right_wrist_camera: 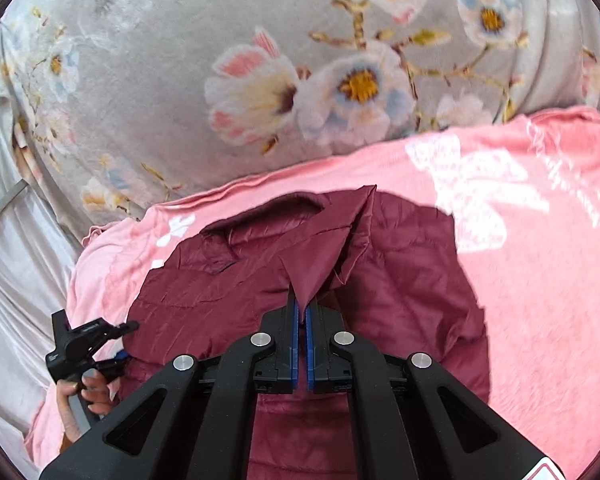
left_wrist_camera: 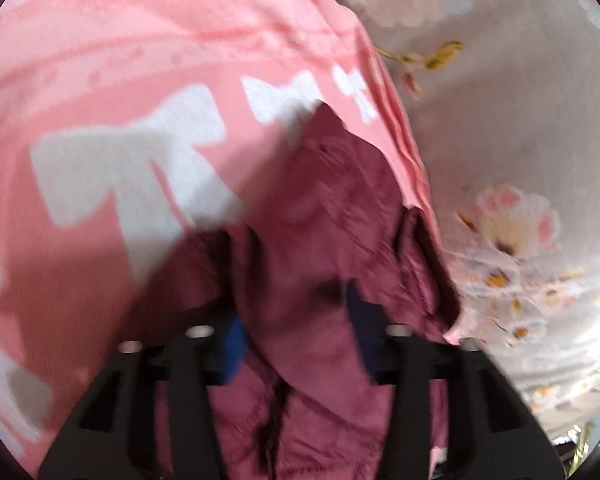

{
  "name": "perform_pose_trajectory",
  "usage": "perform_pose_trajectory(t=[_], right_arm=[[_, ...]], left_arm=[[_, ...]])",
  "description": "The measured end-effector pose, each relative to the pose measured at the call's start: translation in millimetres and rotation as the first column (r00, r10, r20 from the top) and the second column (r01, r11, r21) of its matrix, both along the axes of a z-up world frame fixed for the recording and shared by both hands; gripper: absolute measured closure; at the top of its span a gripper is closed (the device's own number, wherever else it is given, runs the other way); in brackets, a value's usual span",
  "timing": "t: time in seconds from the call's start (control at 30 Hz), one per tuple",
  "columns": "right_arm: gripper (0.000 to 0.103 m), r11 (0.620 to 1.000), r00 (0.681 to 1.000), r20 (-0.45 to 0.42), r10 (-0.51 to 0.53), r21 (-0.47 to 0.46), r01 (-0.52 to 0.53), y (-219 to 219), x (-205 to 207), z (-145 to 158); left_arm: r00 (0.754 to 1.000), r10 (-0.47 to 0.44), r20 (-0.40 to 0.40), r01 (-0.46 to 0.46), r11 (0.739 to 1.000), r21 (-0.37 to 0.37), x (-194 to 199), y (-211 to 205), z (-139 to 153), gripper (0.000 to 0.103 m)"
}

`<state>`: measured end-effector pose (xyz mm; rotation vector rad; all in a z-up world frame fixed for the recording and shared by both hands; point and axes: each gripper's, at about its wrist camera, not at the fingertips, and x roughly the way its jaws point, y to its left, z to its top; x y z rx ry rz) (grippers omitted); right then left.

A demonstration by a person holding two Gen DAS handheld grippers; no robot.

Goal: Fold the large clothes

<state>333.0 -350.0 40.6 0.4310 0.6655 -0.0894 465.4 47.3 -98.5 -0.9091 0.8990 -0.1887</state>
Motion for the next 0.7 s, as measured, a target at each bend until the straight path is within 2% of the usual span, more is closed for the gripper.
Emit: perform_pose_trajectory(t=[0.07, 0.17, 0.27, 0.4, 0.53, 0.7], right_arm=[[0.101, 1.0, 1.0, -0.017, -0.002, -0.013, 0.001, -2.7, -2.7, -9.7], [0.101, 1.0, 0.997, -0.078, 0.001, -0.025, -0.003, -2.5, -2.5, -41.2], [0.101, 1.0, 0.989, -0.15, 0.004, -0.019, -0.007, 0.6, -3.3, -79.5], [0.101, 0.999, 0.978, -0.209, 0.008, -0.038, -0.017, 2.3, -6.0, -113.1], [0.101, 0.998, 0.974, -0.225, 0.006, -0.066, -0.021, 5.0, -6.7, -123.7], [0.102, 0.997, 0.971, -0.238, 0.005, -0.073, -0.023, 6.1, -7.1, -131.5]], left_arm=[[1.0, 0.022, 0.02, -0.023, 0.999, 0.044, -1.4, 5.0, 6.5, 0.087], [0.996, 0.028, 0.08, -0.04, 0.987, 0.156, -10.3, 8.8, 21.3, 0.097], [0.994, 0.021, 0.108, -0.05, 0.962, 0.269, -24.6, 8.5, 29.9, 0.1], [0.994, 0.007, 0.108, -0.044, 0.937, 0.347, -38.0, 10.9, 26.9, 0.1], [0.998, -0.005, 0.069, -0.021, 0.925, 0.379, -36.4, 10.8, 9.1, 0.1], [0.997, -0.017, 0.074, -0.016, 0.908, 0.42, -37.7, 7.4, -1.2, 0.1]])
